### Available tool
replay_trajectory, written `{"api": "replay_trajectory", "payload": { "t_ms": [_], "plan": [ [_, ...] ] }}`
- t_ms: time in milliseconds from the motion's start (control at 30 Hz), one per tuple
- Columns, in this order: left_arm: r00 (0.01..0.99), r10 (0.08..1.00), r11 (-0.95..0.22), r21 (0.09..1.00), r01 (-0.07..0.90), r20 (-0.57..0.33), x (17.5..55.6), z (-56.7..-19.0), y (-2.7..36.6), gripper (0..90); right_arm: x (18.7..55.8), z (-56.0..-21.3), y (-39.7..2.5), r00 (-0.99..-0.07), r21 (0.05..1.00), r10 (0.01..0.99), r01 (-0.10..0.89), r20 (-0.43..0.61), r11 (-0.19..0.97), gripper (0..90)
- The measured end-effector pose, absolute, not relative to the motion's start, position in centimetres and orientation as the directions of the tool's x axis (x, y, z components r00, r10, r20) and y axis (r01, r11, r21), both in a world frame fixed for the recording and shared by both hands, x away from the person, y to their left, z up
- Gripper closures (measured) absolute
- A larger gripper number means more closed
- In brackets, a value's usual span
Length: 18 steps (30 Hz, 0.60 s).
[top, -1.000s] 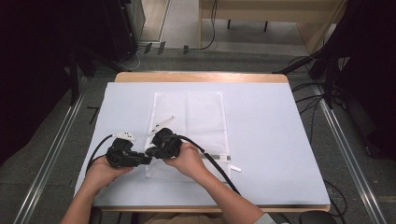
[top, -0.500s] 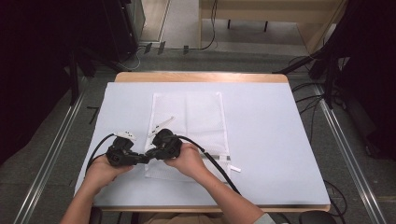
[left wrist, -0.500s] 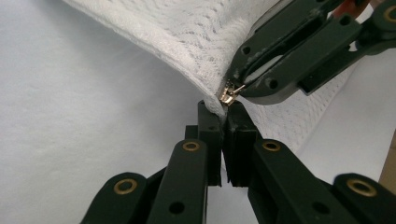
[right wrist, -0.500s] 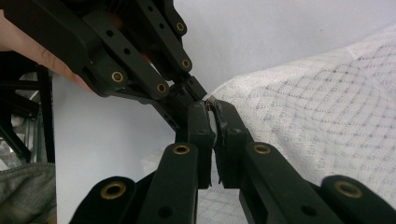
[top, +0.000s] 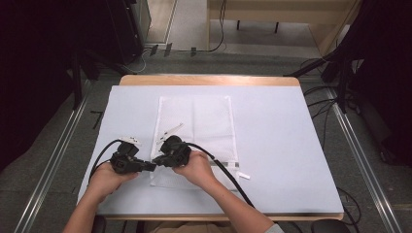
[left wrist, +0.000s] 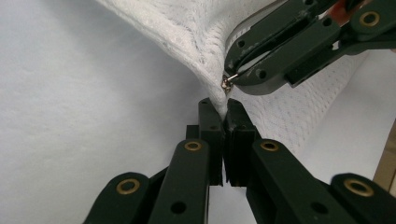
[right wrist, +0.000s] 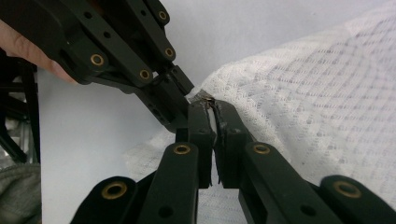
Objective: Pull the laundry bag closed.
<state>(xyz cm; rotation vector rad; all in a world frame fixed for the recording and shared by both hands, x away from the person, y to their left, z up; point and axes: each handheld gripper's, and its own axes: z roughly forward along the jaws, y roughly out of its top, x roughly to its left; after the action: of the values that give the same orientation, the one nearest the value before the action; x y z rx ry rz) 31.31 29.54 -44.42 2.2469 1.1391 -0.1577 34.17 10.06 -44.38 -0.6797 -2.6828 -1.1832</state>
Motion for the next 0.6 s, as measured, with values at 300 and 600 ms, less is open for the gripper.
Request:
{"api": "replay_trajectory", "payload": {
  "t_ms": [300, 600],
  "plan": [
    [0.623, 0.693, -0.439, 0.472, 0.765, -0.364, 31.23, -44.26, 29.72, 89.0, 34.07, -44.68, 9.85, -0.891, 0.675, 0.348, 0.45, 0.292, 0.584, 88.2],
    [0.625, 0.702, -0.445, 0.476, 0.758, -0.34, 31.1, -43.97, 29.62, 89.7, 34.16, -45.01, 9.53, -0.89, 0.687, 0.349, 0.45, 0.294, 0.57, 88.4]
  ]
}}
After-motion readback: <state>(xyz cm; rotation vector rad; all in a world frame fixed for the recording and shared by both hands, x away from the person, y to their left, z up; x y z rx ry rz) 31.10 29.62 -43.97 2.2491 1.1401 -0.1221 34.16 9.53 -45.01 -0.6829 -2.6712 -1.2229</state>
